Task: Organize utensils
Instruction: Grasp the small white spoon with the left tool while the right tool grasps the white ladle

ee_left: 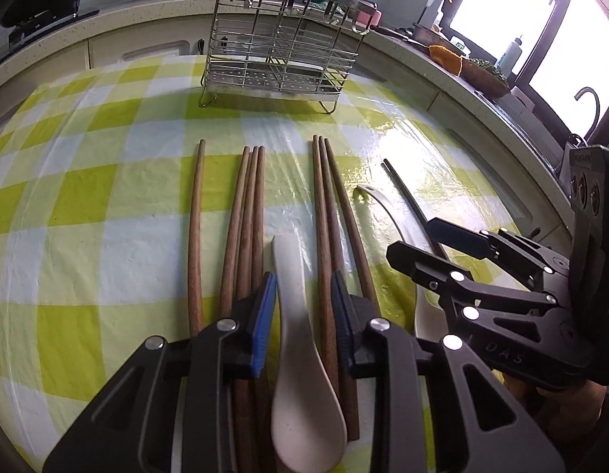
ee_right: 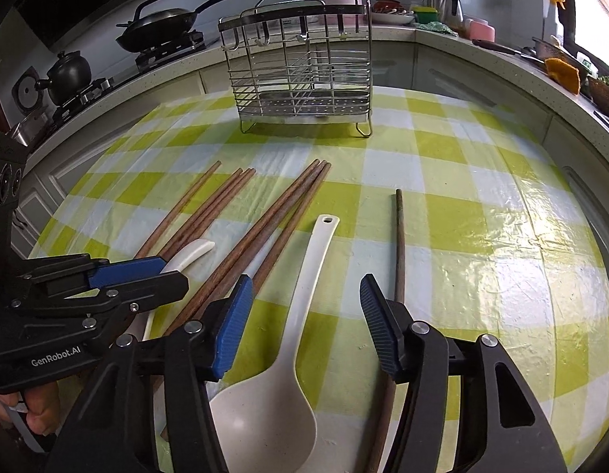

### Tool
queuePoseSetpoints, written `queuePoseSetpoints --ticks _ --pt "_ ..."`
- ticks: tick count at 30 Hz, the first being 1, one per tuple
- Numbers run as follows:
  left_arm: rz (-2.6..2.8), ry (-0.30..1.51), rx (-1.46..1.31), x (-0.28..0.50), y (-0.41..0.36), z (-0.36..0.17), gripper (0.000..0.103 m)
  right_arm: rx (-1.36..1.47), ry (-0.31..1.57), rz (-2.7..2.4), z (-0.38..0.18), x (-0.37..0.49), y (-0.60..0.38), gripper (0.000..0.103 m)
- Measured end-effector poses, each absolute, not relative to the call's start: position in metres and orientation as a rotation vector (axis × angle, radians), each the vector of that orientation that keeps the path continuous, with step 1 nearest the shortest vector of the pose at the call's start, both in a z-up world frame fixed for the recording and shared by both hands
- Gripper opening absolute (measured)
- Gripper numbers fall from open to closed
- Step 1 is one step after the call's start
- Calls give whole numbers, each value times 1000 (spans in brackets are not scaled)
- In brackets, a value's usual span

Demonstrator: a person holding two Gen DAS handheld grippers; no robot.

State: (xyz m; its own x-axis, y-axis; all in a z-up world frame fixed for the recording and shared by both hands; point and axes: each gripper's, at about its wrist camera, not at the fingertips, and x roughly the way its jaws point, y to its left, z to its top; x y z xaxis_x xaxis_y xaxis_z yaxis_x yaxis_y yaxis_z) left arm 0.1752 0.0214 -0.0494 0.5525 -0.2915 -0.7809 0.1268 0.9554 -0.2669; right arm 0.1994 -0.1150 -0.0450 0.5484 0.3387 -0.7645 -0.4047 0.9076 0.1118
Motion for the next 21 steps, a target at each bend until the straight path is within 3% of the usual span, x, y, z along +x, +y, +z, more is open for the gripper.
queuePoseSetpoints --ticks 14,18,21 --pt "-258 985 -169 194 20 -55 16 -105 936 443 -56 224 -103 37" --pt "-265 984 -165 194 19 -54 16 -108 935 449 -56 227 -105 21" --pt "-266 975 -163 191 20 -51 16 -108 919 450 -53 224 -106 16"
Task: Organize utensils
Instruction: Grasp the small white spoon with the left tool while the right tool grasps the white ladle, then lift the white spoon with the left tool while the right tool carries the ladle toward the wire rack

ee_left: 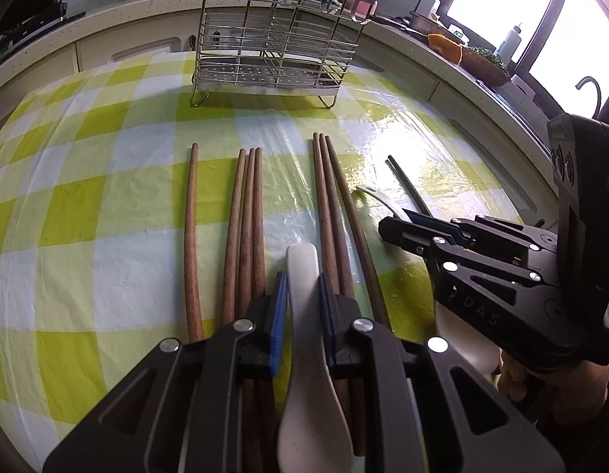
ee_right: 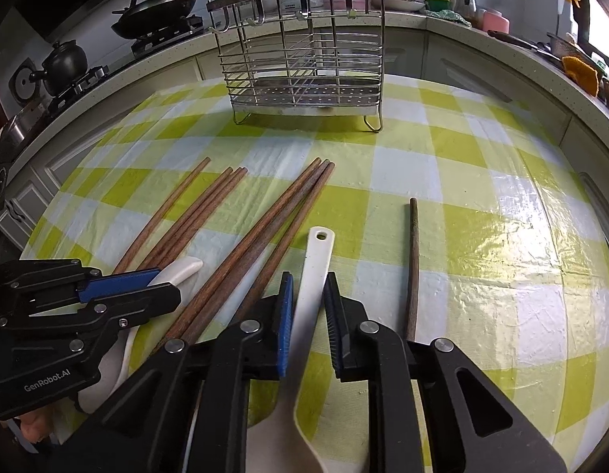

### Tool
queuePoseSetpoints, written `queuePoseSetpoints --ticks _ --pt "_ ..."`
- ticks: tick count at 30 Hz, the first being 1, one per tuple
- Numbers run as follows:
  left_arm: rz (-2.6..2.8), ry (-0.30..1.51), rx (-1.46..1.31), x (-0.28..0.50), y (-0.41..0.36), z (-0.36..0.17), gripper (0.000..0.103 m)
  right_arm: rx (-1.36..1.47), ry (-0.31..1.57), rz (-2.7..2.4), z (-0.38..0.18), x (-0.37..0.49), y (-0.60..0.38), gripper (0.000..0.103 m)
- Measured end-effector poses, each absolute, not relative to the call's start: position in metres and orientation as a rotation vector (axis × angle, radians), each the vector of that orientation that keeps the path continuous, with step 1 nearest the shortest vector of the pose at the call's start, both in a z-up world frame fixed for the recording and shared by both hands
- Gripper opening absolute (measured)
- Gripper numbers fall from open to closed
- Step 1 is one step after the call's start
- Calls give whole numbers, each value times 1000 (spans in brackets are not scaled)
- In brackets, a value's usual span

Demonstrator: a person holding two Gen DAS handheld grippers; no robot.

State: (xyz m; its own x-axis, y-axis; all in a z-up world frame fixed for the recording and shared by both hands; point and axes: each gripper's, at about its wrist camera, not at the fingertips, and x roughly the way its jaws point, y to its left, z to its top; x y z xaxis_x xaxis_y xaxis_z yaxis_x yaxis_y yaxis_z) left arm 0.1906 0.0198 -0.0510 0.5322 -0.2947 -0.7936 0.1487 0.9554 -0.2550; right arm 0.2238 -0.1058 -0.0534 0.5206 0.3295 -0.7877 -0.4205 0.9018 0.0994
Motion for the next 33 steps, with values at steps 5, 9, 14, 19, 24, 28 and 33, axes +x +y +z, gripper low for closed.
queuePoseSetpoints --ticks 5,9,14,19,24,28,33 --pt "-270 947 -159 181 20 -39 16 -96 875 462 -37 212 -110 14" --pt "-266 911 -148 170 20 -23 16 -83 836 472 -21 202 -116 14" --pt "-265 868 -143 155 21 -4 16 -72 782 492 2 185 -122 13" --pt "-259 821 -141 140 23 15 15 -63 738 502 22 167 -128 13" --pt "-249 780 -141 128 27 33 15 -54 698 505 38 156 -134 13" --pt "-243 760 -139 126 28 40 15 -52 688 497 41 156 -135 13" --pt "-241 727 -141 134 34 56 15 -51 671 497 51 164 -132 13"
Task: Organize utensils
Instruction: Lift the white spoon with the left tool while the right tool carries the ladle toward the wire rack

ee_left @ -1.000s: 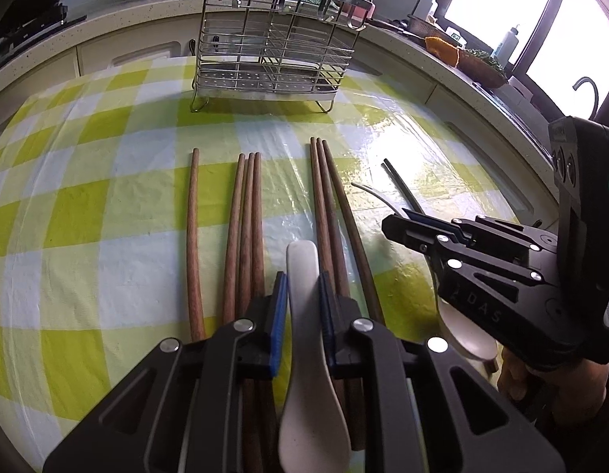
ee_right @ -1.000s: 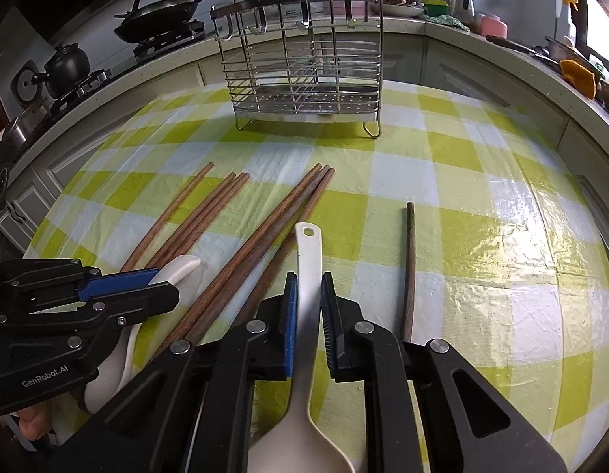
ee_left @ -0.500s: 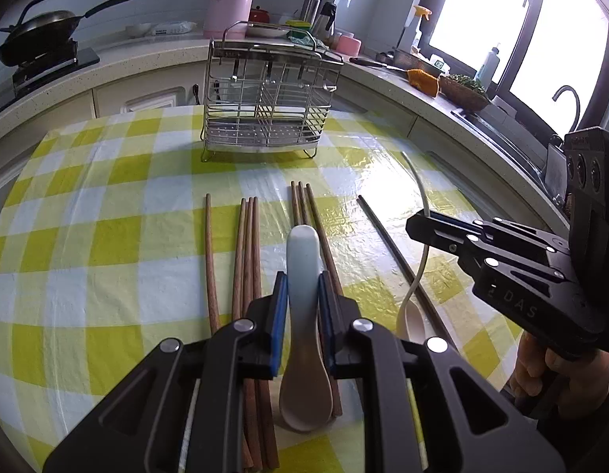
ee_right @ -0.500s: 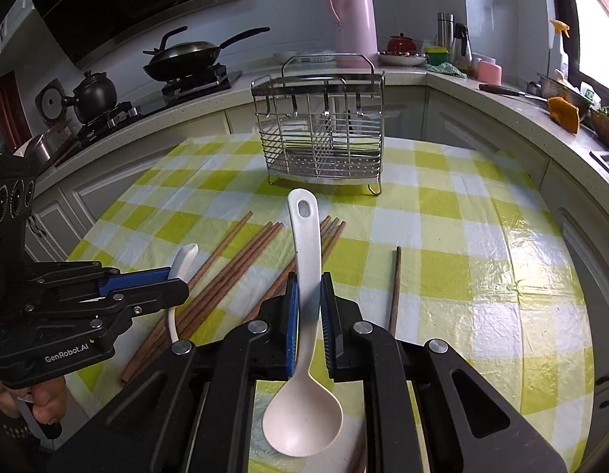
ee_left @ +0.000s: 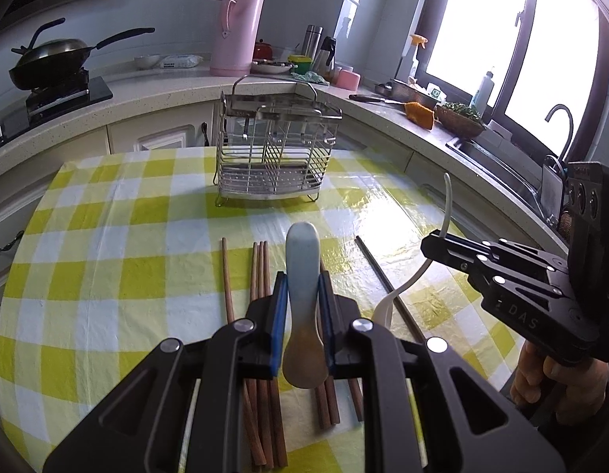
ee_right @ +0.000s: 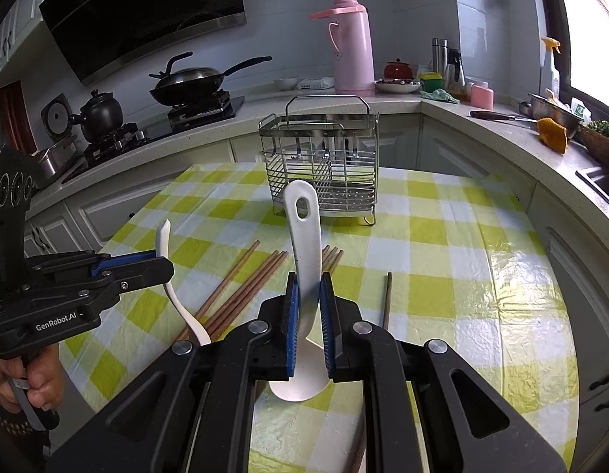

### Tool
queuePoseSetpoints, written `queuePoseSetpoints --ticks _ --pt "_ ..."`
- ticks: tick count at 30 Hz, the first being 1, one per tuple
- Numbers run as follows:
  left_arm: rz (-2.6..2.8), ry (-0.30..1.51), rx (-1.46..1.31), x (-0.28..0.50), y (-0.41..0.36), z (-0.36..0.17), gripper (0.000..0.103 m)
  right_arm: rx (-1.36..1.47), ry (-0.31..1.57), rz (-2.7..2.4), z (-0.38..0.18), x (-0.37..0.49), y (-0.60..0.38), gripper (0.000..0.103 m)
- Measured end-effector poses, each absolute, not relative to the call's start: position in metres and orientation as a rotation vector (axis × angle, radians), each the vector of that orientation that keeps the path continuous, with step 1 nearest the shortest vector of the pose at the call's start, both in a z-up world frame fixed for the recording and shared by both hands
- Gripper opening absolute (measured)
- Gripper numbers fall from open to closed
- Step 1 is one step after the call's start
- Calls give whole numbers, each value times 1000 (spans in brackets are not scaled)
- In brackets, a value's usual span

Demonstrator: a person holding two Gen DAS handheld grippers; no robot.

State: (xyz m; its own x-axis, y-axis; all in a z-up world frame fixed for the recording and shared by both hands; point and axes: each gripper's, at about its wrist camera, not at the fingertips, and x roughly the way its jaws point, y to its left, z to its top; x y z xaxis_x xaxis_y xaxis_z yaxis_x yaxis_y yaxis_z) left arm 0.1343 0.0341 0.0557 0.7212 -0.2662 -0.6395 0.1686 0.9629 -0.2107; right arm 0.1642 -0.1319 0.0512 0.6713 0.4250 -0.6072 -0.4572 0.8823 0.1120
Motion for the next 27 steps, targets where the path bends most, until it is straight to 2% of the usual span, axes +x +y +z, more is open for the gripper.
queuePoseSetpoints --ticks 16,21,27 --pt "-157 489 -77 253 63 216 15 -67 442 496 211 285 -105 13" --pt "-117 477 -76 302 66 232 15 -44 441 470 219 328 -96 13" --pt "-95 504 -91 348 62 214 15 -20 492 444 192 369 -88 13"
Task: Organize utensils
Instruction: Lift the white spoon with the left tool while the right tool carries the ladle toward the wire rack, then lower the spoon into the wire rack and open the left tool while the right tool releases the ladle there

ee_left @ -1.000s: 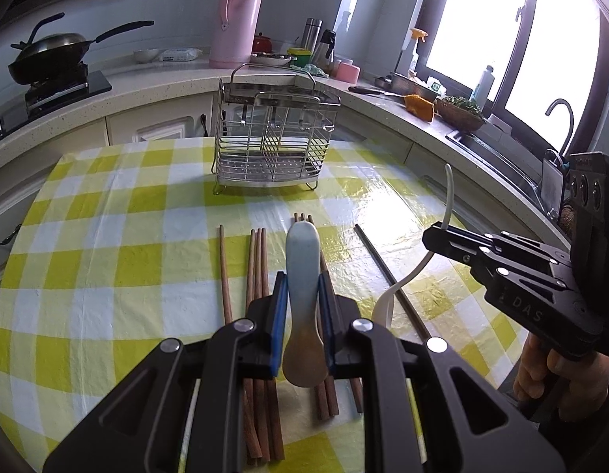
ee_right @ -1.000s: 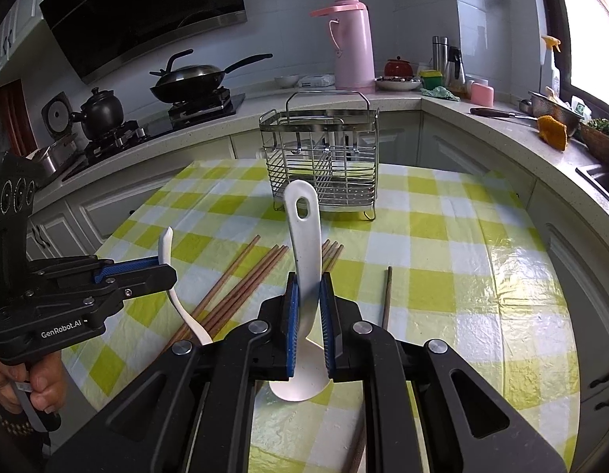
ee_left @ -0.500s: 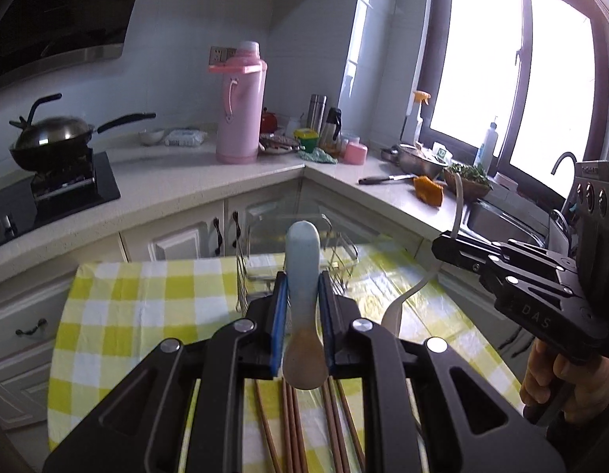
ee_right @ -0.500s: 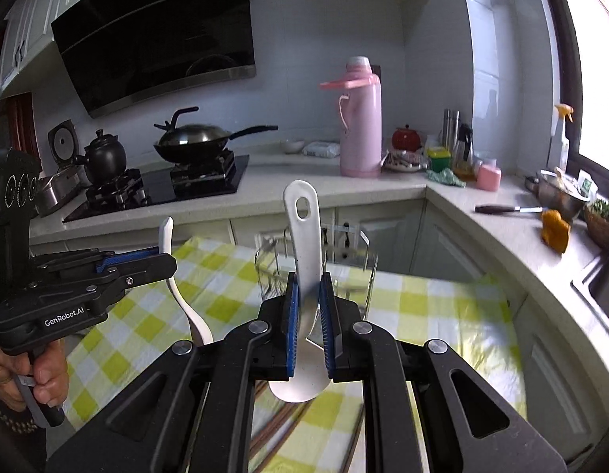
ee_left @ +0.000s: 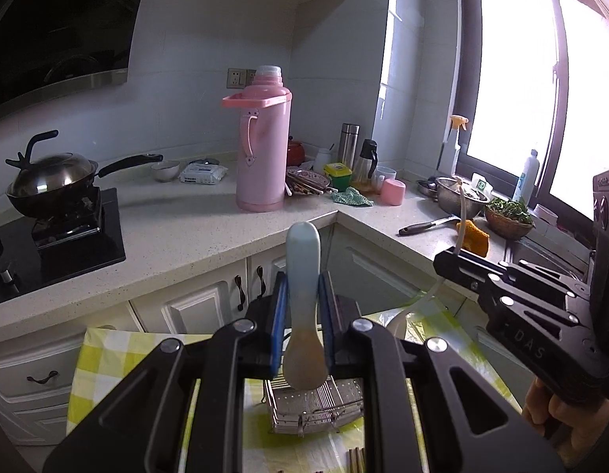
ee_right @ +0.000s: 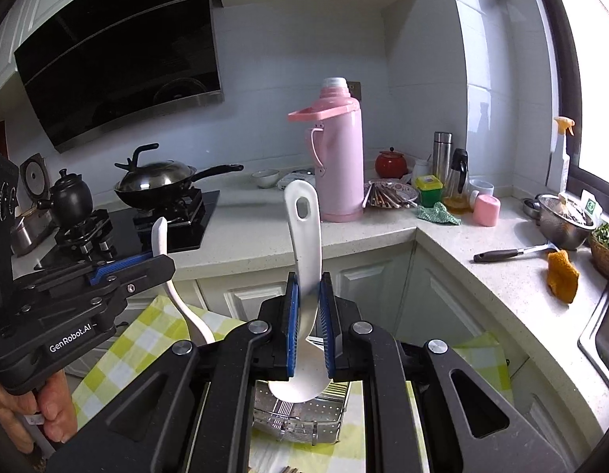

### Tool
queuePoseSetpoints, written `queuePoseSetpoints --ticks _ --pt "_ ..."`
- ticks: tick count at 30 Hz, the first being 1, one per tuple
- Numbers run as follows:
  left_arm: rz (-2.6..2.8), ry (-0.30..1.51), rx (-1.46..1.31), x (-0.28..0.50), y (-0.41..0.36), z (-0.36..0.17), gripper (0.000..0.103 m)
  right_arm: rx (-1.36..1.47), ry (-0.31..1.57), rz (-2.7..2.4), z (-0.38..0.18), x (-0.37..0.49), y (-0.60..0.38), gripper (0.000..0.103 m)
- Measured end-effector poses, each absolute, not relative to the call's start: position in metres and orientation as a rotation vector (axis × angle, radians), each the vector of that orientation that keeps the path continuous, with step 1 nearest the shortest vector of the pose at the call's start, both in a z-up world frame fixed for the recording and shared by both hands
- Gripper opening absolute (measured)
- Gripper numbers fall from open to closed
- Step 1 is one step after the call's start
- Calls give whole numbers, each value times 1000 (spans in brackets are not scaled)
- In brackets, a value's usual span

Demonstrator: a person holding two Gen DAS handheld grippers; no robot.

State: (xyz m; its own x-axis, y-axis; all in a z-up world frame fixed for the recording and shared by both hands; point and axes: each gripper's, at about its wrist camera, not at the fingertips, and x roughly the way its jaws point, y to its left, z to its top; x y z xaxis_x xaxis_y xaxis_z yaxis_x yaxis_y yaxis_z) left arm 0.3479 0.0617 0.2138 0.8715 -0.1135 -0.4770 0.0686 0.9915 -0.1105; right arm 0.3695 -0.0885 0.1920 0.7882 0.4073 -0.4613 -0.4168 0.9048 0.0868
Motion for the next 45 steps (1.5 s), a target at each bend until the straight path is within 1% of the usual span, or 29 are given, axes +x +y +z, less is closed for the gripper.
queuePoseSetpoints --ticks 8,15,25,28,29,30,31,32,33,34,36,40,41,45 --pt "-80 611 -120 386 54 147 15 16 588 430 132 400 -86 13" --pt "-64 690 -124 399 49 106 15 3 649 432 106 409 -81 13" --pt "-70 768 -100 404 40 81 16 -33 708 426 87 414 -76 14" --pt "-71 774 -87 405 39 79 22 -42 716 420 84 416 -76 15" --pt "-68 772 -83 405 39 79 28 -41 715 421 84 416 -76 18" --pt "-65 767 -78 405 38 80 30 -39 709 419 85 417 -77 27" --pt "-65 763 -73 404 38 81 31 -40 698 413 86 416 -78 42" --pt "-55 758 -72 403 39 82 30 -46 686 394 88 415 -79 46" --pt "-55 753 -77 402 40 84 30 -44 676 392 90 414 -80 54" --pt "-57 750 -80 401 41 85 30 -33 670 399 92 414 -82 58" --pt "-52 738 -80 399 42 89 32 -21 659 397 96 412 -86 64" --pt "-48 705 -74 389 44 101 34 -15 628 382 105 401 -95 65" --pt "-46 695 -73 385 45 104 36 -8 620 377 107 397 -98 66" --pt "-37 651 -84 365 52 118 40 13 604 375 107 375 -112 72"
